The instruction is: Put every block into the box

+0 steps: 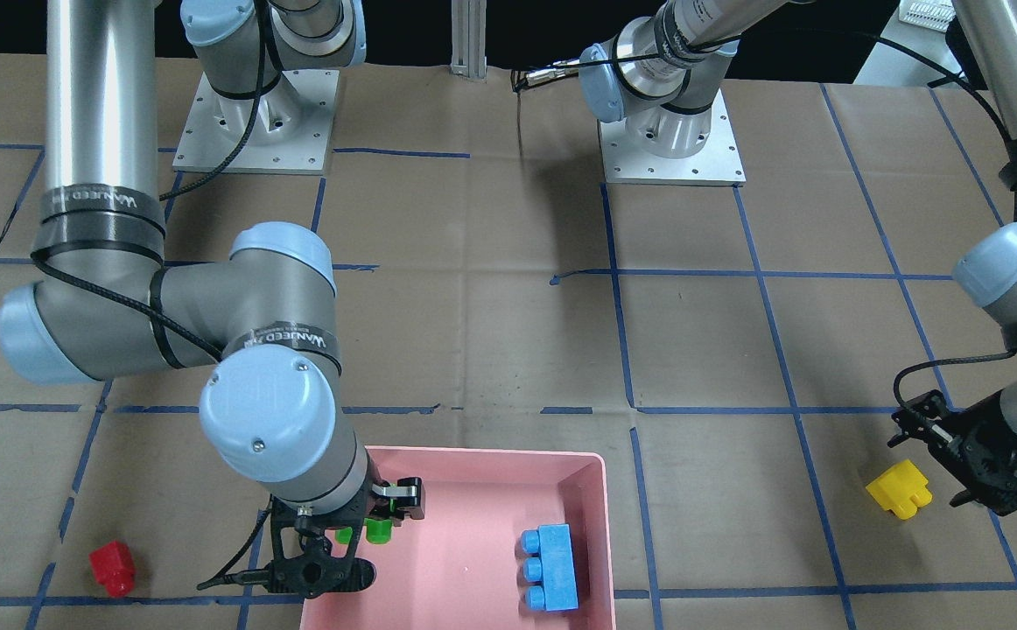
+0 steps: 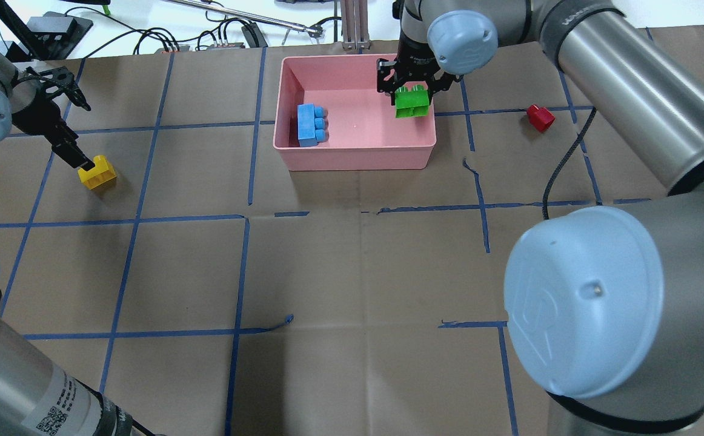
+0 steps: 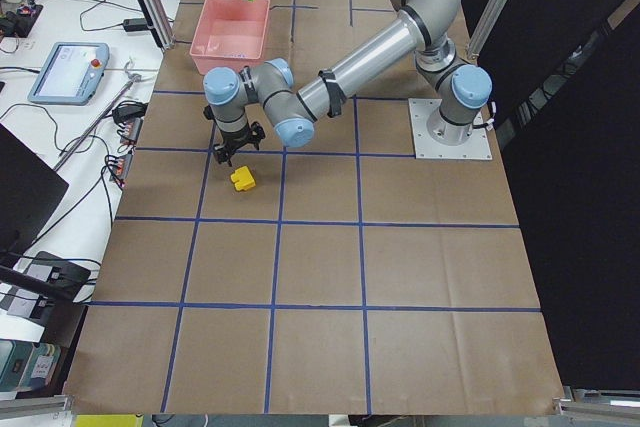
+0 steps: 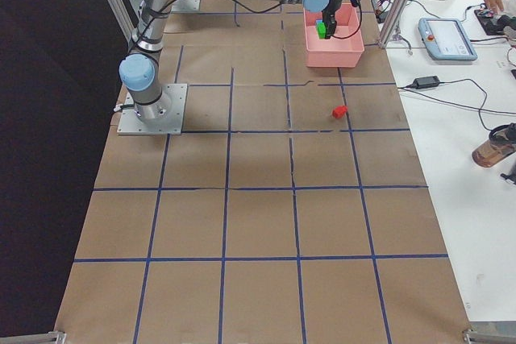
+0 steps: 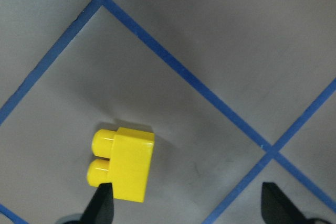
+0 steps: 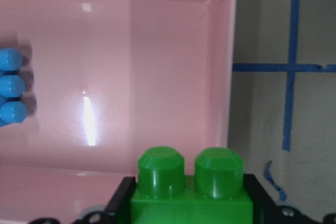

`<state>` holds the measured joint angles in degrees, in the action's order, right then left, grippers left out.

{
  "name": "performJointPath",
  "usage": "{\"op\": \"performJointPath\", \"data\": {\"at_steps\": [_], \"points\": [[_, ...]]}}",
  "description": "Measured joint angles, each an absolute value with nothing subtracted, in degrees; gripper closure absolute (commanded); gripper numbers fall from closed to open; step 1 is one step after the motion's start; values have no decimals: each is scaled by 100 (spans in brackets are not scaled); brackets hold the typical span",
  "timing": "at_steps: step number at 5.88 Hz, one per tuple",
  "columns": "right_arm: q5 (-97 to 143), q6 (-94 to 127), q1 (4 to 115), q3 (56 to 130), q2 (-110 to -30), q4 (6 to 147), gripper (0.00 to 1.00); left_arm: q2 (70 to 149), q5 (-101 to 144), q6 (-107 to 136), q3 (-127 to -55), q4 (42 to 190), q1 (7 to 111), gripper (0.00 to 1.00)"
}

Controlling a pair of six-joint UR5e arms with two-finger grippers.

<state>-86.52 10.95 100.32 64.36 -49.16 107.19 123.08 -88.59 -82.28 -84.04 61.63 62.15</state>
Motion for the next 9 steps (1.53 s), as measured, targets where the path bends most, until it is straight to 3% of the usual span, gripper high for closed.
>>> {"op": "performJointPath", "data": {"at_steps": [1, 4, 7, 8, 9], "points": [[-8601, 1280, 10096, 6385, -4724, 10796, 1, 12442, -8882, -8314, -8445, 5905, 6213, 1], [-8392, 1701, 10151, 6358, -4635, 11064, 0, 12865, -8922, -8341, -8721, 5159, 6166, 1], [-8468, 1393, 10022, 5695, -5052, 9595, 0, 12903, -8892, -8261, -8909, 5043, 6120, 78], [-8626, 1102, 9833, 5472, -5123, 9179, 0, 12888, -8876, -8207, -8896, 5038, 6106, 92], [-8766, 527, 9513, 5402, -5138, 9048, 0, 12863, -8870, -8155, -8881, 5037, 6105, 100]]}}
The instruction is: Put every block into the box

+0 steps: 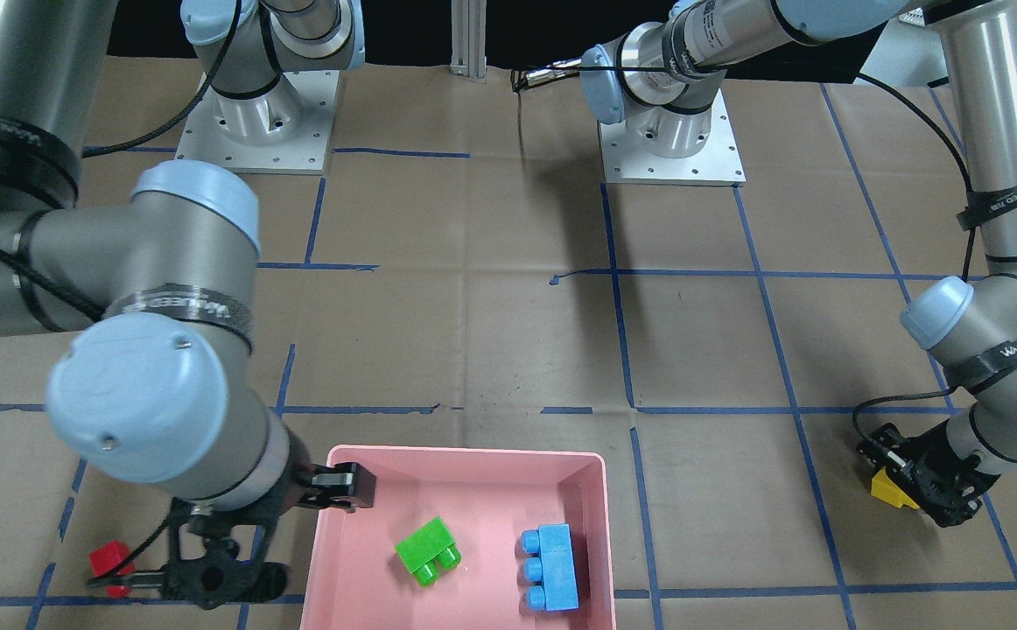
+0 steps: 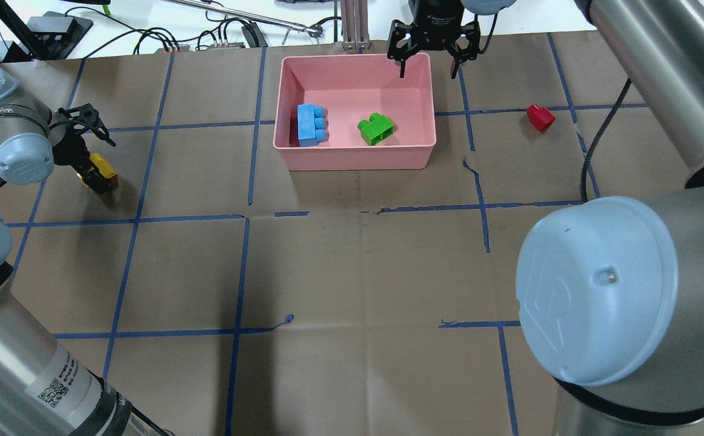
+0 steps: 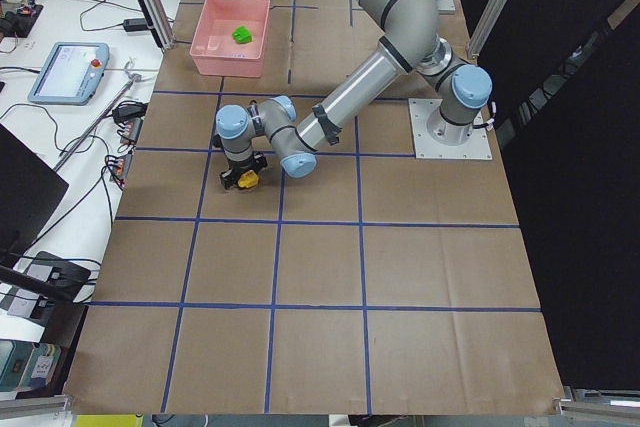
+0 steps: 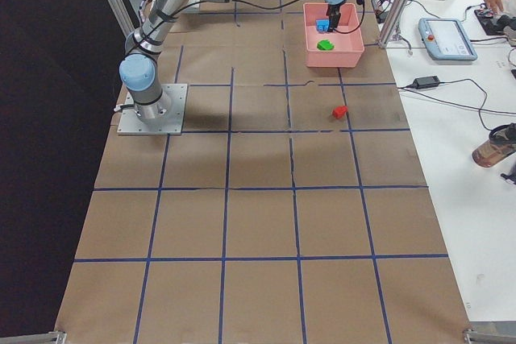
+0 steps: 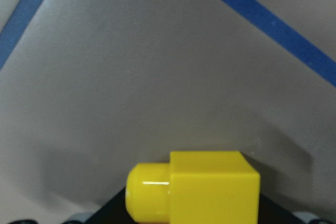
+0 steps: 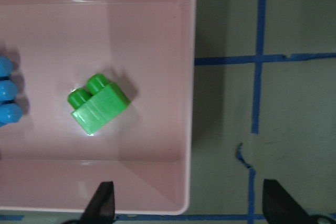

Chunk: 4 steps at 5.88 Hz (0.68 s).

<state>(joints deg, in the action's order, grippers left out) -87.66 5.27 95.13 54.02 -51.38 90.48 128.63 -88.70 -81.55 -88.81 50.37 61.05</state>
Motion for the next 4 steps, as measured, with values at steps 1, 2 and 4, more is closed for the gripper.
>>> {"op": "performJointPath", "data": {"at_steps": [1, 2, 4], "points": [[-8828, -346, 9163, 5396, -5122, 9035, 0, 12839, -8869, -8128, -8861, 5036, 6110, 100], [-8859, -1357, 8836, 5400, -5076, 9058, 0, 12792, -8868, -8120, -8851, 5038, 6114, 100], [-8862, -3259, 8260, 5404, -4785, 9249, 0, 12585, -8881, -8002, -8793, 5291, 6152, 100]]}}
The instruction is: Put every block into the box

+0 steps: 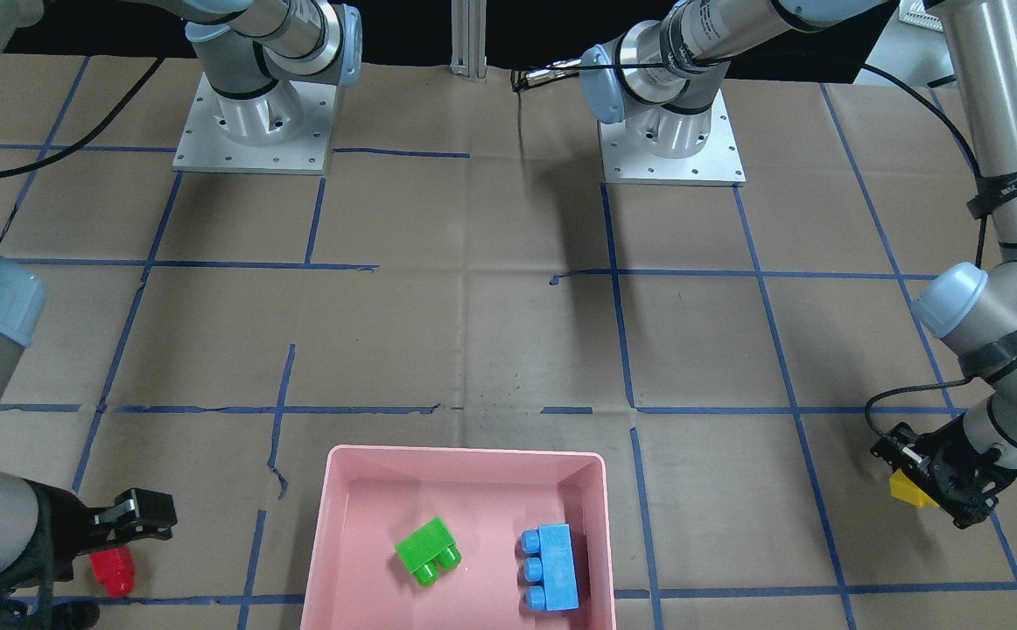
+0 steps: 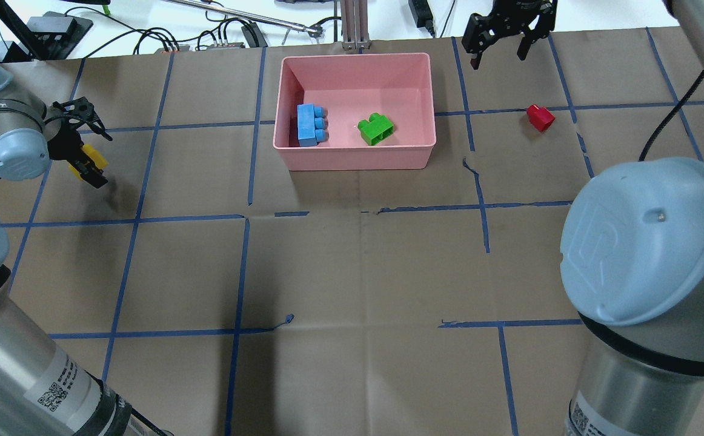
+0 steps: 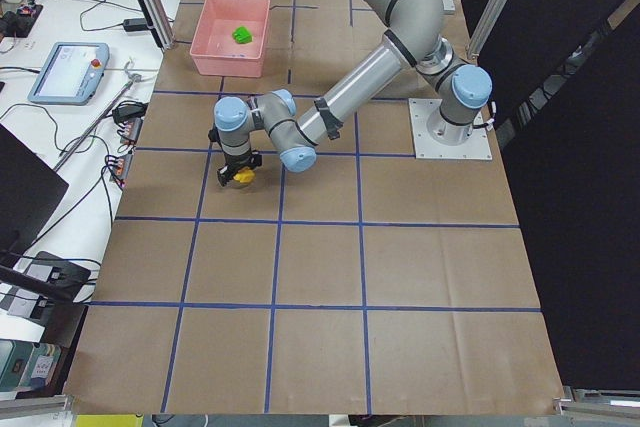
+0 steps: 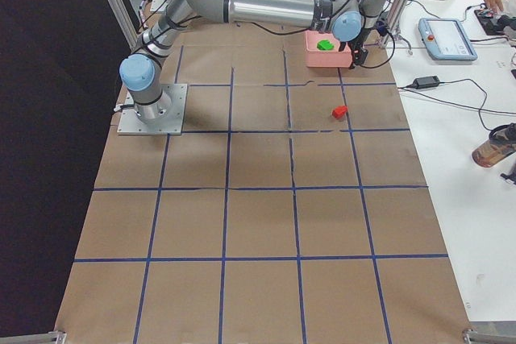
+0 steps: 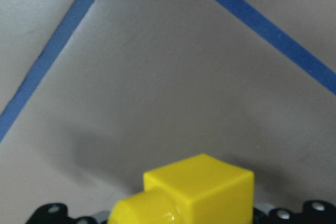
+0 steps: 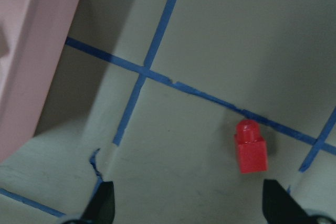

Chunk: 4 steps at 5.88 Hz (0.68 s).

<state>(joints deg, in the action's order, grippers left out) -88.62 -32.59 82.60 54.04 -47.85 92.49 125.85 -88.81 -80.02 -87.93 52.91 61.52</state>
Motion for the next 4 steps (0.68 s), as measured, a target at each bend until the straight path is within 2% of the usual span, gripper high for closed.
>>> {"op": "performJointPath", "data": {"at_steps": [4], "points": [[-8913, -4649, 7852, 5451, -3916, 10203, 1, 11840, -8936, -5820, -8532, 6259, 7165, 100]]}}
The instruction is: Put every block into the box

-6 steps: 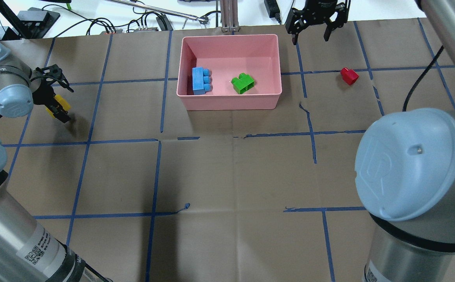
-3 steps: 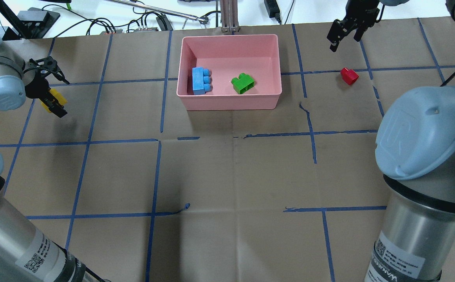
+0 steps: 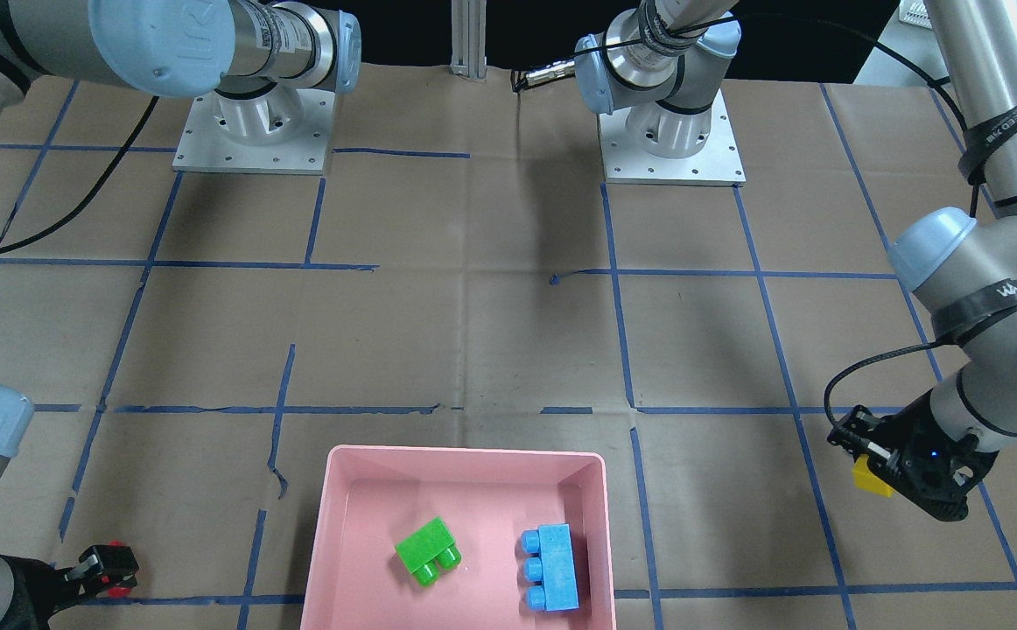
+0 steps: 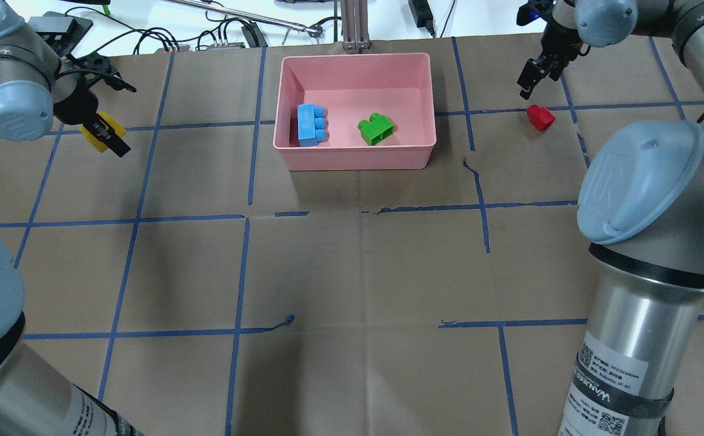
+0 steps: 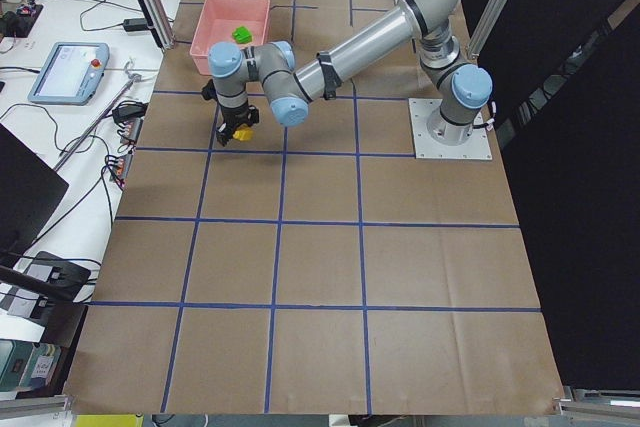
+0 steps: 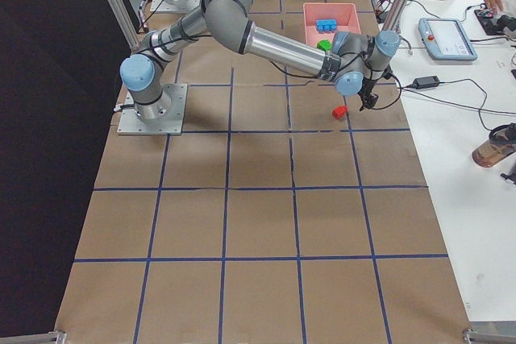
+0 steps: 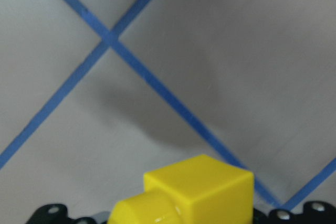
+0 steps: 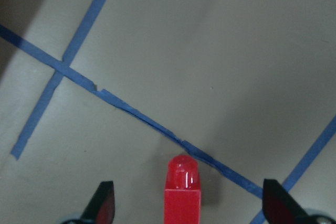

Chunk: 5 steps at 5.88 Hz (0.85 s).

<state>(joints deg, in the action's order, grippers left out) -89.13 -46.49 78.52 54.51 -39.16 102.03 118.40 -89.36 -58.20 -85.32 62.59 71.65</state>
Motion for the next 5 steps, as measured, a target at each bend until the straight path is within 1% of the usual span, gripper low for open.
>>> {"op": "performJointPath", "data": {"at_steps": [1, 2, 4, 5], "points": [[-8943, -4677, 7802, 5587, -3880, 10202, 2, 11789, -8944, -4788, -8355, 6296, 7565, 100], [-8942, -4663, 7756, 5787, -3893, 10226, 12, 11816, -8946, -3560, -8132, 6312, 8007, 100], [-8909, -4609, 7720, 5928, -3935, 10247, 38, 12075, -8898, -1294, -7646, 6378, 8904, 100], [-8897, -4566, 7720, 5931, -3959, 10248, 44, 12309, -8892, -464, -7449, 6359, 9351, 98]]}}
